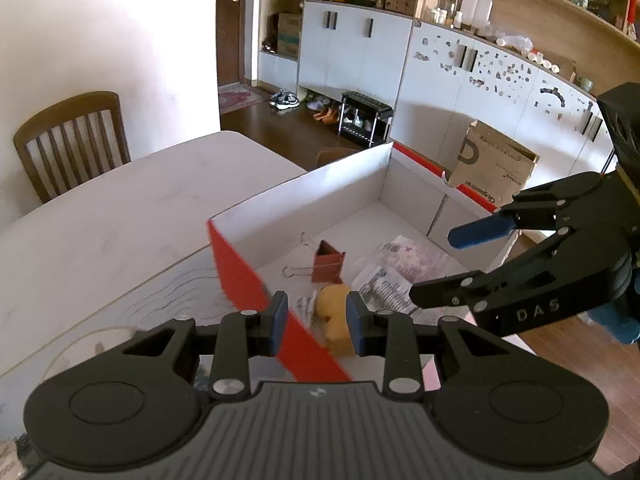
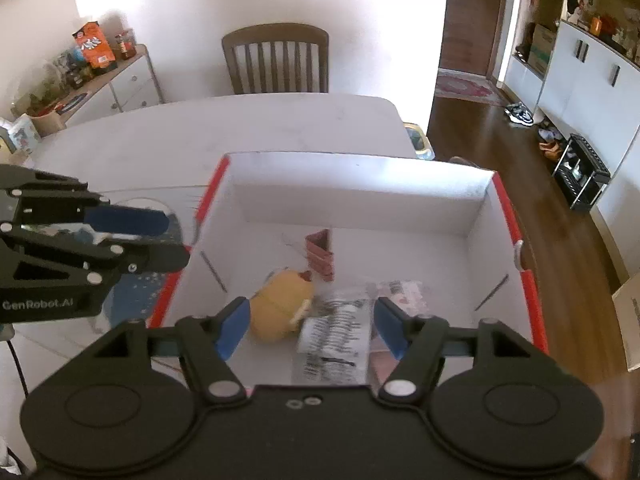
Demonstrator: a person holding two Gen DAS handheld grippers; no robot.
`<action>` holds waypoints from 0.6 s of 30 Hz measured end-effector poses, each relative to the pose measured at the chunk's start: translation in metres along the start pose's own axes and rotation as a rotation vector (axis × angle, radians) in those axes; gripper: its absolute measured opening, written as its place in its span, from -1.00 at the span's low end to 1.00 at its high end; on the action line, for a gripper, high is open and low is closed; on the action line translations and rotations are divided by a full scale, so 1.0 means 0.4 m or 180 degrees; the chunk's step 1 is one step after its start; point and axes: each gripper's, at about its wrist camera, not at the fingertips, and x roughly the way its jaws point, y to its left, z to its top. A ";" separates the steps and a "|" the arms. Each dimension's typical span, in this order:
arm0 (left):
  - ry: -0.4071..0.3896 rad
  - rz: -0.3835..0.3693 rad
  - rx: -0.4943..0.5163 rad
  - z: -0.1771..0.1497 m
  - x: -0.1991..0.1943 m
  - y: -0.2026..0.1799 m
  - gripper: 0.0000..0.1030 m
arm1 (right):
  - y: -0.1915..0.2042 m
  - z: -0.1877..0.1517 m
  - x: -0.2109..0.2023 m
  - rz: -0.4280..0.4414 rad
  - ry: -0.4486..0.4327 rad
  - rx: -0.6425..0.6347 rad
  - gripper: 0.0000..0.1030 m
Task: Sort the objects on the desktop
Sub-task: 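Withdraw both tools from the box back toward the table items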
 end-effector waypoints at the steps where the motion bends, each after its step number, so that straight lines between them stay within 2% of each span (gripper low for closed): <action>1: -0.0011 0.0008 -0.0025 -0.009 -0.014 0.012 -0.42 | 0.011 0.001 -0.003 0.0000 -0.0010 -0.0003 0.36; 9: -0.0104 0.0000 -0.0113 -0.077 -0.113 0.097 -0.42 | 0.116 0.014 -0.017 0.0042 -0.0073 -0.0011 0.43; 13: -0.0143 0.0089 -0.0126 -0.117 -0.161 0.141 -0.41 | 0.177 0.024 -0.021 0.0062 -0.0111 -0.0017 0.49; 15: -0.0169 0.0113 -0.0143 -0.137 -0.183 0.163 -0.09 | 0.208 0.027 -0.019 0.0070 -0.0125 -0.0023 0.52; 16: -0.0194 0.0125 -0.0148 -0.148 -0.194 0.175 0.23 | 0.222 0.030 -0.017 0.0073 -0.0130 -0.0022 0.52; 18: -0.0243 0.0155 -0.0125 -0.167 -0.217 0.193 0.31 | 0.253 0.034 -0.014 0.0084 -0.0133 -0.0023 0.54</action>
